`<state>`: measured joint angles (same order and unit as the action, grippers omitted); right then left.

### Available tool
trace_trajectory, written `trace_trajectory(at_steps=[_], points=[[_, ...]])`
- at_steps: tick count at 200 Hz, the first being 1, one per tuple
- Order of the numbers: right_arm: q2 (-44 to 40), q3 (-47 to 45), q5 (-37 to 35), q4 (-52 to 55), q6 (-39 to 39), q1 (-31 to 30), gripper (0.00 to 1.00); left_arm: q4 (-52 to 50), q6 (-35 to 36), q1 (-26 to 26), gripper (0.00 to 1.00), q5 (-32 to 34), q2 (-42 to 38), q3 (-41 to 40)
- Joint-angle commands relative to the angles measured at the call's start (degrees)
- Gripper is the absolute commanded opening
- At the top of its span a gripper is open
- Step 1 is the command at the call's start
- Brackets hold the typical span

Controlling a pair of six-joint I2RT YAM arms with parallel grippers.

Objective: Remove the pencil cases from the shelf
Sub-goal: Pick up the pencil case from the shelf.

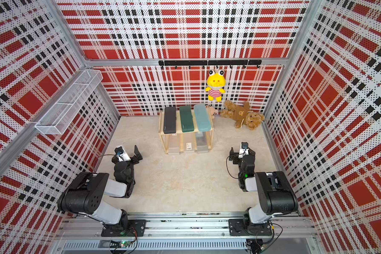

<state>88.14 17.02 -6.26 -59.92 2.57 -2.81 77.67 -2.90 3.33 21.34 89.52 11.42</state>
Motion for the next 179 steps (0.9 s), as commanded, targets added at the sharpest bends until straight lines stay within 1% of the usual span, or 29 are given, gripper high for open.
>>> trace_trajectory(at_steps=[1,19,36,51,110,115,120,124,134,143,148,160,168,179], points=[[0.28,0.97,0.11,-0.53,0.16,0.43,1.00,0.91,0.55,-0.08,0.99,-0.59,0.20,0.84],[0.31,1.00,0.23,-0.46,0.23,0.43,1.00,0.51,0.39,-0.31,0.99,-1.08,0.13,0.97],[0.28,1.31,2.24,0.18,0.61,1.48,1.00,0.39,0.29,-0.56,0.99,-1.68,0.15,1.13],[0.33,1.29,2.24,0.18,0.64,1.49,1.00,-0.56,-0.28,-1.51,0.99,-3.63,0.08,1.47],[0.07,1.32,1.77,0.00,0.77,1.47,1.00,-0.46,-0.33,-1.45,0.99,-3.52,-0.31,1.09],[-0.66,2.49,1.35,2.30,0.93,1.49,1.00,0.01,-0.23,-1.40,1.00,-3.46,-0.48,1.10],[-2.18,4.22,0.85,7.06,1.15,1.49,1.00,-0.56,-0.10,-1.30,0.99,-2.82,-1.21,1.54],[-3.66,6.14,0.53,11.77,1.27,1.49,1.00,-2.66,0.07,-0.91,0.98,-2.01,-2.41,2.25],[-6.50,10.80,0.46,21.38,1.31,1.46,1.00,-11.66,-0.19,-0.25,0.95,1.15,-6.44,5.21],[-9.49,12.23,1.68,25.13,1.03,1.18,1.00,-16.28,-0.20,0.86,0.95,4.98,-9.58,6.83],[-11.37,12.12,1.76,25.95,0.86,0.68,1.00,-17.89,-0.22,1.44,0.96,5.84,-11.48,7.15],[-15.99,11.77,0.14,28.92,0.30,-0.98,1.00,-21.19,-1.58,2.16,0.96,3.05,-16.16,7.38],[-19.10,12.30,-1.83,33.10,0.68,-2.84,1.00,-23.80,-3.57,2.32,0.96,1.54,-18.77,7.91],[-23.13,13.46,-4.49,39.58,2.35,-5.81,1.00,-29.88,-6.61,2.62,0.96,0.21,-21.66,10.04]])
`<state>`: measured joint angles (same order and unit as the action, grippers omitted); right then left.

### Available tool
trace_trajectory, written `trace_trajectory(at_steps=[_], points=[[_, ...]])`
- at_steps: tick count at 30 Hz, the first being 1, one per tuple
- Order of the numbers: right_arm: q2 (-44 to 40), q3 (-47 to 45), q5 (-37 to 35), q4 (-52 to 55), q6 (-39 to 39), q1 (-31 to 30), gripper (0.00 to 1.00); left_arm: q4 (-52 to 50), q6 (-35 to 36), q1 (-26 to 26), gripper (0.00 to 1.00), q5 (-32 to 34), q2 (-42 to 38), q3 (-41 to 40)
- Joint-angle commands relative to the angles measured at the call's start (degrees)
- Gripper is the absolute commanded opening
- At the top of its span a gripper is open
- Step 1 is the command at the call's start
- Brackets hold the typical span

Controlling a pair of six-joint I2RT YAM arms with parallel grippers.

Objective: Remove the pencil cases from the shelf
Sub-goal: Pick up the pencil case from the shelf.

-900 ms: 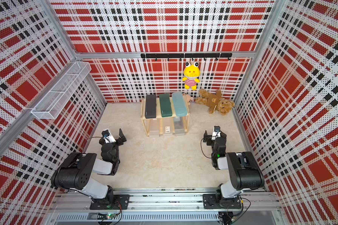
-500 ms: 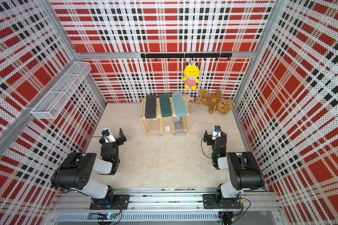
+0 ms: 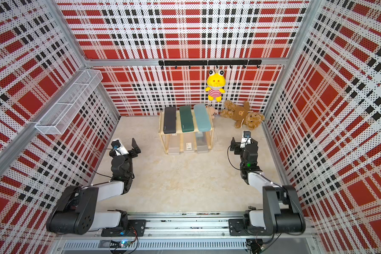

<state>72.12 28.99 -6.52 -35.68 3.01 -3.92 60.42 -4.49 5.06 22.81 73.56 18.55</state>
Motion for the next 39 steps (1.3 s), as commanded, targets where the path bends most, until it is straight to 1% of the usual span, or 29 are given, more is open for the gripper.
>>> trace_trajectory(at_steps=[1,3,6,8,10,12,13,15,17,18,21,24,26,29,31,32,36,39], points=[[-7.53,1.67,-4.43,15.93,2.14,-5.09,1.00,-13.19,-5.36,0.95,0.96,-1.49,-5.93,3.13],[-12.81,3.38,-7.98,24.35,4.33,-9.37,1.00,-20.85,-7.27,2.18,0.96,-3.81,-8.94,6.21],[-18.17,6.82,-14.01,33.55,6.31,-18.92,1.00,-28.45,-7.92,5.81,0.96,-5.57,-12.94,10.27],[-19.39,10.77,-18.24,40.03,8.45,-25.38,1.00,-32.82,-8.27,7.87,0.97,-7.90,-14.70,13.62],[-18.60,15.26,-21.56,44.26,9.96,-32.62,1.00,-37.53,-9.67,8.63,0.97,-9.47,-15.37,17.53],[-15.72,19.45,-26.43,46.27,10.52,-40.46,1.00,-41.74,-10.46,8.65,0.97,-12.48,-15.23,21.35],[-13.14,21.67,-29.00,47.04,10.68,-43.50,1.00,-43.89,-10.90,8.65,0.99,-13.66,-14.68,23.43],[-5.90,28.45,-30.18,50.45,10.68,-47.82,1.00,-47.96,-11.44,8.65,0.99,-16.10,-13.61,27.31],[1.95,36.43,-28.92,53.76,10.68,-49.60,1.00,-52.13,-11.99,8.65,0.99,-18.29,-12.33,31.07],[4.50,39.55,-28.96,54.60,10.68,-50.19,1.00,-53.99,-12.03,8.63,0.99,-18.94,-11.90,32.60],[12.23,49.52,-26.16,56.15,10.68,-50.66,1.00,-61.48,-11.62,8.65,0.99,-19.00,-10.38,38.24],[20.71,62.49,-22.83,63.67,10.68,-50.65,1.00,-69.36,-10.39,8.65,0.99,-18.54,-8.70,43.68],[27.07,71.80,-20.30,69.05,10.68,-50.65,1.00,-72.19,-9.92,8.66,0.99,-18.63,-7.99,45.34],[34.33,81.84,-16.99,74.90,10.68,-50.64,1.00,-72.25,-10.18,8.74,0.99,-18.99,-8.33,44.20],[37.78,86.19,-15.14,77.55,10.68,-50.30,1.00,-72.03,-10.57,8.61,0.99,-18.95,-8.55,42.98],[39.08,87.52,-13.86,78.24,18.35,-50.01,1.00,-71.86,-10.79,8.65,0.99,-19.11,-8.52,42.40],[40.52,88.03,-8.57,76.39,21.42,-48.37,1.00,-71.37,-11.57,8.62,0.99,-20.47,-8.34,40.74],[41.78,89.40,-6.14,75.55,22.42,-47.23,1.00,-70.82,-11.77,8.63,0.99,-20.58,-8.41,39.54]])
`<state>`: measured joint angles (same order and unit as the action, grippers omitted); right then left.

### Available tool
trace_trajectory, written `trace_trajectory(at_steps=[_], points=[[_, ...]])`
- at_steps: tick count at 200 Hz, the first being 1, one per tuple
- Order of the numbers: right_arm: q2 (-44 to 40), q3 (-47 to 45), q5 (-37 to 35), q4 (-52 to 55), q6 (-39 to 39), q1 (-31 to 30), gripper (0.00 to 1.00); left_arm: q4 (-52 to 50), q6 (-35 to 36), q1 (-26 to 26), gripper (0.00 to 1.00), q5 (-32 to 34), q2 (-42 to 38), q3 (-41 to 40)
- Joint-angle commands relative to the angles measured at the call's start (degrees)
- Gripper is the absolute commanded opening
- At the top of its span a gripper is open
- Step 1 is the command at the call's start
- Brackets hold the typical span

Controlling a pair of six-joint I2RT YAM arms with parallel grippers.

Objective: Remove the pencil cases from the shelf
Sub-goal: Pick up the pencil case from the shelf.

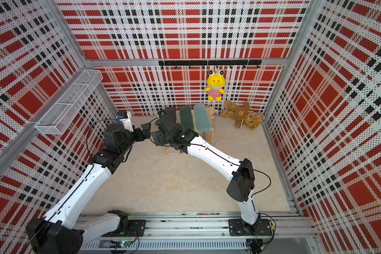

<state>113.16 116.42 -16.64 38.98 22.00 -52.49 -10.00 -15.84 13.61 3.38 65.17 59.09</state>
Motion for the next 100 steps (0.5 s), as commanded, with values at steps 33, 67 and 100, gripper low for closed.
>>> trace_trajectory(at_steps=[33,67,100], points=[[4.80,8.32,3.87,3.14,3.23,2.24,1.00,0.28,-1.08,0.10,0.99,-1.70,0.05,-2.72],[6.18,9.15,4.52,2.03,4.27,4.23,1.00,1.20,-1.70,0.06,0.99,-2.56,0.21,-4.30],[8.62,11.75,4.51,2.84,4.10,5.11,1.00,1.30,-1.81,0.10,0.99,-2.84,0.89,-4.77]])
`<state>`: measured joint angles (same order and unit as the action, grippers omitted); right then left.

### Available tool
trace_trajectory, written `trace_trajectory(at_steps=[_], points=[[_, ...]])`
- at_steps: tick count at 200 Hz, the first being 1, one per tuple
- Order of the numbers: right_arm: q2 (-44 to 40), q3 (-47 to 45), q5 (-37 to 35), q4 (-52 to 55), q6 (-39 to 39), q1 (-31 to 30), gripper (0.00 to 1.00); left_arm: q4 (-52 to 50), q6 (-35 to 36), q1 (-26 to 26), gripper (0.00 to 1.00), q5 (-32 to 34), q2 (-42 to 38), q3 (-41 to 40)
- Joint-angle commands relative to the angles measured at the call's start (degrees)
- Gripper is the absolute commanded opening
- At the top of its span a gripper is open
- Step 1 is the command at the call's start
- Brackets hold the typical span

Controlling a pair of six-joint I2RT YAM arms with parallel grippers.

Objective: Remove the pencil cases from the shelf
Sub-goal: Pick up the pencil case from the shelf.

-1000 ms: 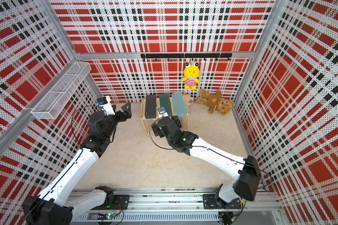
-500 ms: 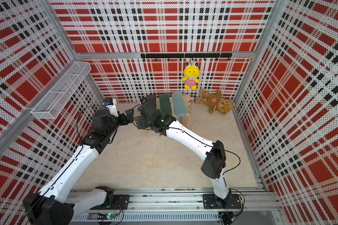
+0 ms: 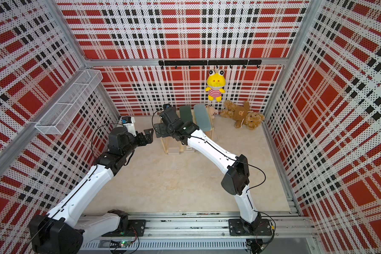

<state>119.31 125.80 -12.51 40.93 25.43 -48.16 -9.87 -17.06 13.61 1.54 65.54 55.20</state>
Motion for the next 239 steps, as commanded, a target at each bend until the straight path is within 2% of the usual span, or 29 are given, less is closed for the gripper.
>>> trace_trajectory(at_steps=[1,102,142,172,196,239], points=[[2.54,2.45,1.21,0.95,0.62,0.79,1.00,1.17,-0.60,0.10,0.99,-0.97,0.58,-0.84],[5.90,3.24,1.78,2.24,1.47,1.23,1.00,1.17,-0.78,0.07,0.99,-1.29,2.29,-1.32],[5.94,1.94,-0.29,2.74,2.61,1.23,1.00,1.17,-0.58,0.10,0.99,-1.07,2.31,-1.44],[6.74,2.25,0.13,3.57,3.09,1.22,0.93,1.17,-0.61,0.10,0.99,-1.06,2.27,-1.52],[6.75,2.16,0.35,3.55,3.43,1.23,0.83,1.16,-0.61,0.09,0.99,-1.02,1.97,-1.60],[6.49,2.18,0.47,2.93,3.15,1.23,0.48,1.16,-0.69,0.11,0.99,-0.84,1.58,-1.82]])
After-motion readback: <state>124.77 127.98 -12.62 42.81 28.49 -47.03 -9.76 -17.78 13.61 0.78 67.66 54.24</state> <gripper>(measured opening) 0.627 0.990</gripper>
